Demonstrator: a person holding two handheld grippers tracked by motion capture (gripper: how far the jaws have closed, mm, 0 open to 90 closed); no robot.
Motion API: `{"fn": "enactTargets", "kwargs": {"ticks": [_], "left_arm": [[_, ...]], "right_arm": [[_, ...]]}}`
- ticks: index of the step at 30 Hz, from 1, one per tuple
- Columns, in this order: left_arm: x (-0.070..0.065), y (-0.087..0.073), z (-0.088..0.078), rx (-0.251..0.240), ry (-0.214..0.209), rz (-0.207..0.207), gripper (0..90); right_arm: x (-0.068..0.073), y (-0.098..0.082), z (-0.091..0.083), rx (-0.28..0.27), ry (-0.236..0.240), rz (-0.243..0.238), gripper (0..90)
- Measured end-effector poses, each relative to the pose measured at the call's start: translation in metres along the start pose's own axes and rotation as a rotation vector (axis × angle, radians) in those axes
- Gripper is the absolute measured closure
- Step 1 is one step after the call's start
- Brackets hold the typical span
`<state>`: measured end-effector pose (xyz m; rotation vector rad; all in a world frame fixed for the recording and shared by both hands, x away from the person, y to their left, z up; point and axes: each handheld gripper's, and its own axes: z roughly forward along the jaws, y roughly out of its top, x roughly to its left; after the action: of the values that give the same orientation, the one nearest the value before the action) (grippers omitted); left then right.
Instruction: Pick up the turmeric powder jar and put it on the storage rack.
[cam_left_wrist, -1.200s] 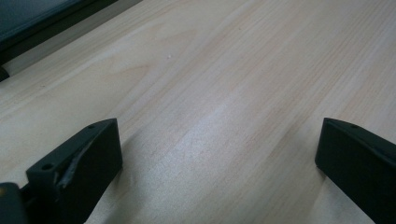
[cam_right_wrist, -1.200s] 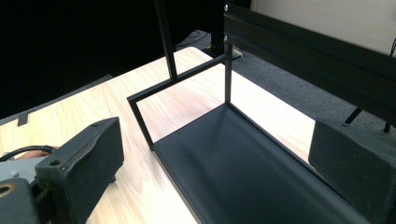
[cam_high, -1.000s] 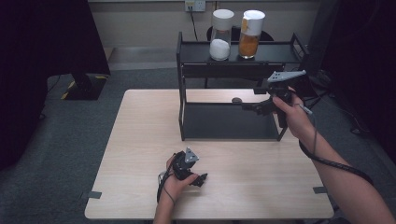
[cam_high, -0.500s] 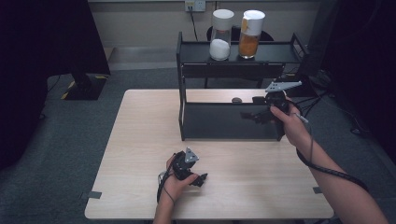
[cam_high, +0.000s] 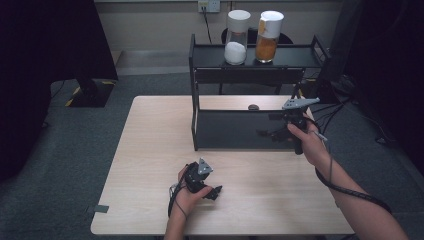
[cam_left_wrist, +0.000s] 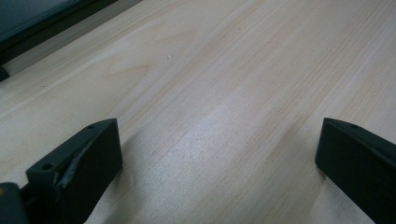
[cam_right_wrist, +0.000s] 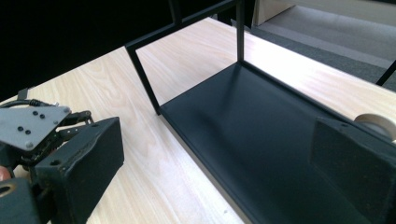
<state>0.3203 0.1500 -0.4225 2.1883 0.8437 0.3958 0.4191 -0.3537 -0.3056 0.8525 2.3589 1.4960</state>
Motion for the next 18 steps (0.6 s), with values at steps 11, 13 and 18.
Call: {"fn": "enactTargets", "kwargs": {"ticks": [11, 13, 18], "left_arm": [[0.000, 0.000, 0.000, 0.000, 0.000, 0.000, 0.0], [0.000, 0.000, 0.000, 0.000, 0.000, 0.000, 0.0], [0.000, 0.000, 0.000, 0.000, 0.000, 0.000, 0.0]], "right_arm": [[0.000, -0.020, 0.004, 0.018, 0.001, 0.011, 2.6], [0.000, -0.024, 0.004, 0.018, 0.001, 0.018, 2.6], [0.000, -0.034, 0.006, 0.030, 0.000, 0.021, 2.6]]}}
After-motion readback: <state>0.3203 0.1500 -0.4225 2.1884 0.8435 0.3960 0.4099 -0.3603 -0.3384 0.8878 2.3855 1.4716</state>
